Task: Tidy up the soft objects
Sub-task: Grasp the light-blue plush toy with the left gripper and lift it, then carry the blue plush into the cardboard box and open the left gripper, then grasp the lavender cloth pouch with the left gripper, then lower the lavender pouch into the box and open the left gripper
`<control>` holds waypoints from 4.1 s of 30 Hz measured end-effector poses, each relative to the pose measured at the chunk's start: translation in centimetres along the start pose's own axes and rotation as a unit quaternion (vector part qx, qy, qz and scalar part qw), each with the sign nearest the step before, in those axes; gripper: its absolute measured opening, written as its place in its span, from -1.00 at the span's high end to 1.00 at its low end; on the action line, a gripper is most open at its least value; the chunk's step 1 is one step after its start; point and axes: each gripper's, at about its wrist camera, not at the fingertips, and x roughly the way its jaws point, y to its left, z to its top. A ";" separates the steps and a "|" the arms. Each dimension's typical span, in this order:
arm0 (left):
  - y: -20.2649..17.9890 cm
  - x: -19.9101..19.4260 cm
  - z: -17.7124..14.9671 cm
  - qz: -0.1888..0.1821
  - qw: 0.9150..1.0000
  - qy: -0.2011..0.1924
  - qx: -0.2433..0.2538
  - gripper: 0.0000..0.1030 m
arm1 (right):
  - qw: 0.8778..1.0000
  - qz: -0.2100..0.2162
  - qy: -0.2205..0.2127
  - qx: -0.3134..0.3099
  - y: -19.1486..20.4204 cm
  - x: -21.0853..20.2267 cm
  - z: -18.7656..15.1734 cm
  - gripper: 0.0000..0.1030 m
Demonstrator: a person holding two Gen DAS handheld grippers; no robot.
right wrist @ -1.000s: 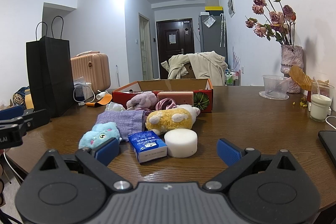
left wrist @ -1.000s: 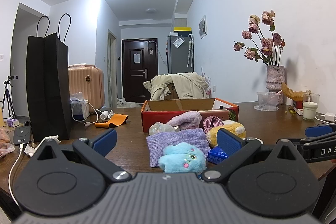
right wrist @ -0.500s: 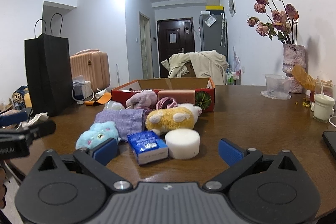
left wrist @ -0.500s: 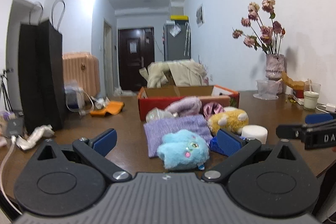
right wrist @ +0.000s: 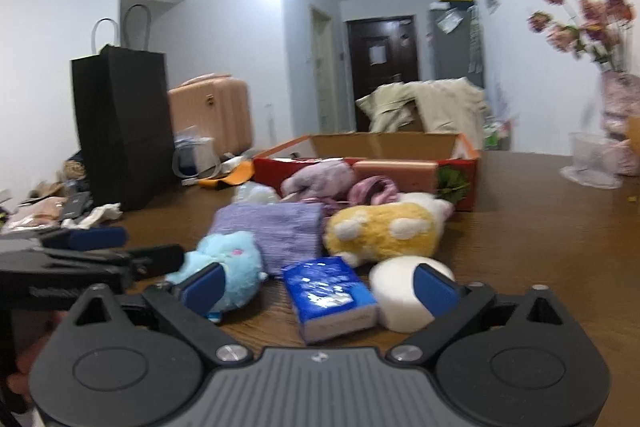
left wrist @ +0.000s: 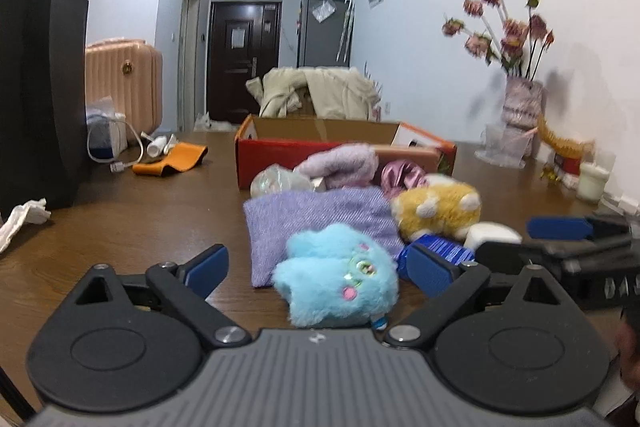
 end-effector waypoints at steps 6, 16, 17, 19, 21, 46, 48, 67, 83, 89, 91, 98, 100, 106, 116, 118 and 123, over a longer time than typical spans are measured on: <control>1.5 1.7 -0.7 -0.023 0.998 0.055 -0.034 -0.17 | 0.994 0.099 0.042 0.019 0.2 5.0 2.9 -0.10; 3.1 2.6 -1.0 -0.085 0.991 0.072 -0.076 0.23 | 0.977 0.166 0.134 0.025 1.6 10.8 3.1 0.22; 3.1 2.5 -0.8 -0.087 0.991 0.071 -0.080 0.25 | 0.977 0.161 0.134 0.034 1.5 10.7 3.3 0.29; 3.3 1.8 0.3 -0.097 0.990 0.049 -0.089 0.25 | 0.979 0.159 0.117 0.043 1.4 9.7 4.5 0.33; 3.8 1.5 2.5 -0.106 0.990 0.015 -0.087 0.25 | 0.983 0.159 0.087 0.041 1.4 8.9 6.5 0.33; 9.9 34.9 21.5 -0.056 0.991 0.117 -0.036 0.44 | 0.973 0.060 0.187 0.119 -10.1 43.7 22.1 0.66; 10.2 33.2 22.1 -0.048 0.993 0.102 -0.028 0.42 | 0.976 0.059 0.172 0.116 -10.2 41.7 23.0 0.66; 7.8 8.9 24.6 -0.024 1.000 0.006 0.011 -0.72 | 0.999 -0.023 0.025 0.026 -11.2 6.8 25.1 -0.22; 2.6 -3.8 7.1 -0.047 0.998 -0.022 0.025 -1.00 | 0.999 -0.054 0.003 -0.004 -4.2 -5.4 3.1 -0.48; 3.2 -2.1 6.8 -0.045 0.999 -0.002 0.008 -1.00 | 0.999 -0.035 0.004 -0.006 -3.2 -4.4 3.3 -0.48; 3.6 -1.0 6.2 -0.051 0.999 0.009 -0.002 -1.00 | 1.000 -0.020 0.009 0.002 -3.0 -3.5 3.2 -0.48; 5.9 4.7 3.7 -0.044 0.996 0.057 -0.053 -0.75 | 0.999 0.013 0.042 -0.011 -0.9 3.1 4.1 -0.33; 6.7 6.0 3.4 -0.046 0.995 0.064 -0.066 -0.67 | 0.999 0.016 0.044 -0.008 -0.5 5.7 4.9 -0.25; 8.3 8.8 2.7 -0.072 0.987 0.103 -0.099 -0.43 | 0.996 -0.004 0.086 -0.033 1.2 12.7 6.0 -0.04; 8.1 8.8 2.4 -0.126 0.980 0.114 -0.105 0.70 | 0.988 -0.027 0.133 -0.068 3.0 14.5 4.4 0.50; 7.9 8.1 2.2 -0.130 0.980 0.110 -0.102 0.73 | 0.990 -0.015 0.129 -0.062 2.8 13.9 4.1 0.85; 7.5 5.7 2.8 -0.117 0.984 0.098 -0.096 0.74 | 0.994 0.019 0.088 -0.061 3.5 11.3 4.6 0.91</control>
